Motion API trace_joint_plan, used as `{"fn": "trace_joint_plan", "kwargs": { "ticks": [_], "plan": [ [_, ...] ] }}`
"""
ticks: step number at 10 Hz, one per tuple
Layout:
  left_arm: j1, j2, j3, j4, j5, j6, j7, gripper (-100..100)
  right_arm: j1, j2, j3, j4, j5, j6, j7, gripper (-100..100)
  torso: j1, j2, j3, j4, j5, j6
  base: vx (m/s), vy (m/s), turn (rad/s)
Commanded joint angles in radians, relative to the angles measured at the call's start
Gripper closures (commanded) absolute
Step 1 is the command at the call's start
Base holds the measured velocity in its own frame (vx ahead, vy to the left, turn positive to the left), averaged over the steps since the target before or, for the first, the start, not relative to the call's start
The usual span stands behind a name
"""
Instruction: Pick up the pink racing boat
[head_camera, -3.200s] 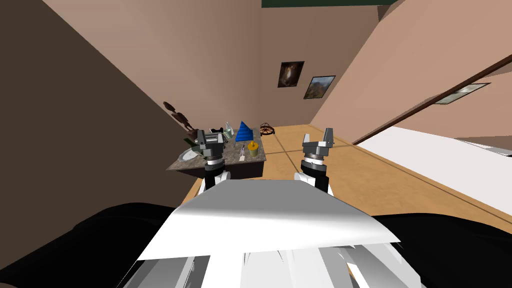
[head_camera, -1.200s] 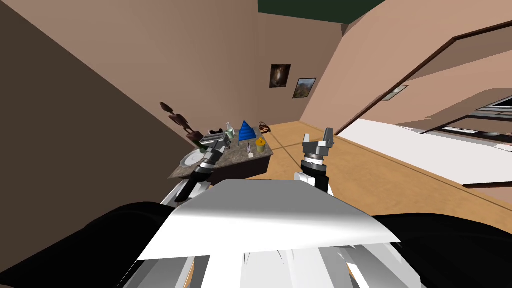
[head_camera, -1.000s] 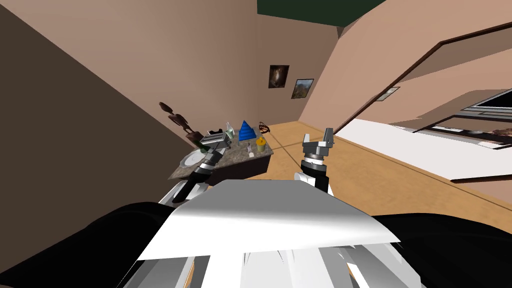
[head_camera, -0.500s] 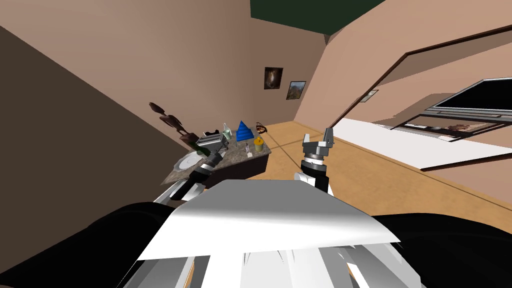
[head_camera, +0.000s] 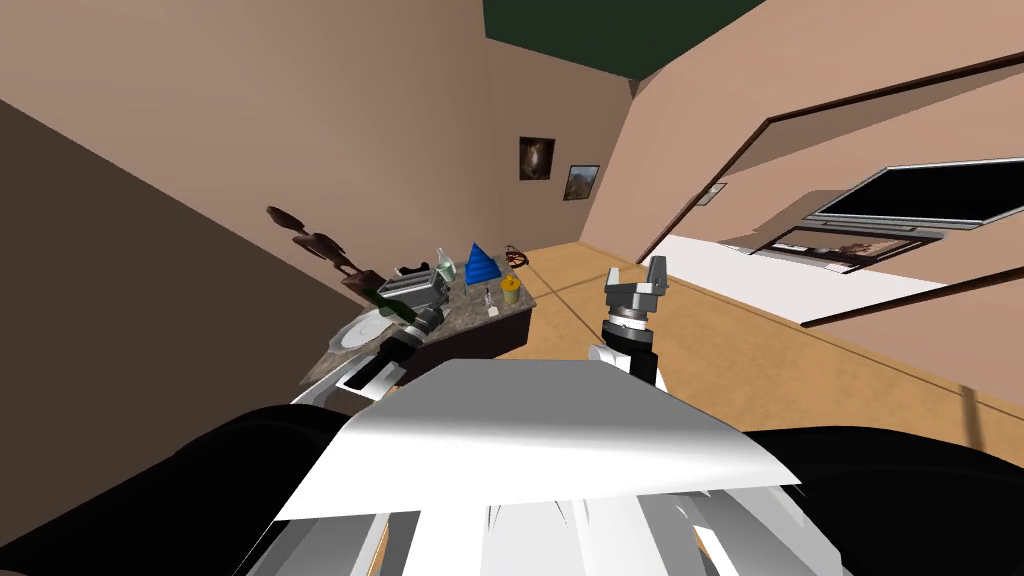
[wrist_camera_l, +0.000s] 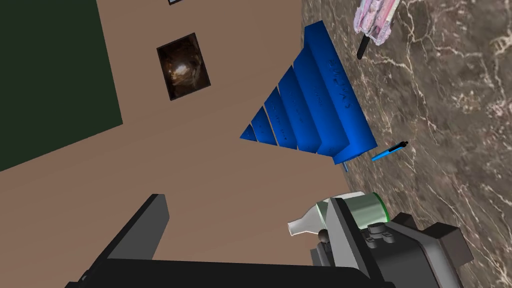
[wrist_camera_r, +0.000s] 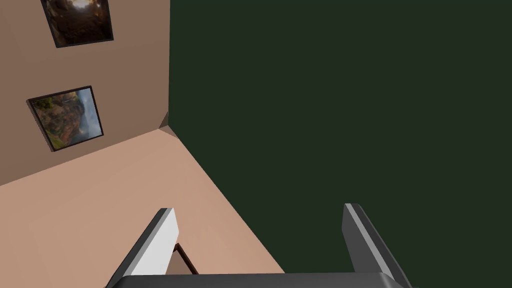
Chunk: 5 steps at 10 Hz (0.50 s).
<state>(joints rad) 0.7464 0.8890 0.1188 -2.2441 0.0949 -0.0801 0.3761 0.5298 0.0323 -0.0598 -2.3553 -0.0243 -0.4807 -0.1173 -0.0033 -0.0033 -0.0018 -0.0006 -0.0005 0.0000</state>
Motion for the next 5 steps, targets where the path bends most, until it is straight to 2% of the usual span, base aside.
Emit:
{"fn": "trace_joint_plan", "kwargs": {
  "ticks": [1,2,4,5],
  "plan": [
    [0.002,0.05,-0.012,0.022,-0.006,0.05,0.004,-100,0.0,0.0,0.0,0.0,0.0,0.0,0.0,0,0.0,0.0,0.0,0.0,0.0,0.0,0.045,-0.096,-0.221],
    [0.002,0.063,-0.012,0.022,-0.006,0.05,0.004,-100,0.0,0.0,0.0,0.0,0.0,0.0,0.0,0,-0.002,-0.001,-0.001,0.0,0.0,0.0,0.028,-0.074,-0.069],
    [-0.012,0.131,-0.039,0.065,-0.015,0.116,0.008,-100,0.0,0.0,0.0,0.0,0.0,0.0,0.0,0,-0.002,0.0,0.0,0.0,0.0,0.0,0.032,-0.083,-0.149],
    [-0.012,0.144,-0.039,0.065,-0.015,0.118,0.008,-100,0.0,0.0,0.0,0.0,0.0,0.0,0.0,0,-0.003,-0.001,-0.001,0.0,-0.001,0.0,0.038,-0.081,-0.079]
  ]
}}
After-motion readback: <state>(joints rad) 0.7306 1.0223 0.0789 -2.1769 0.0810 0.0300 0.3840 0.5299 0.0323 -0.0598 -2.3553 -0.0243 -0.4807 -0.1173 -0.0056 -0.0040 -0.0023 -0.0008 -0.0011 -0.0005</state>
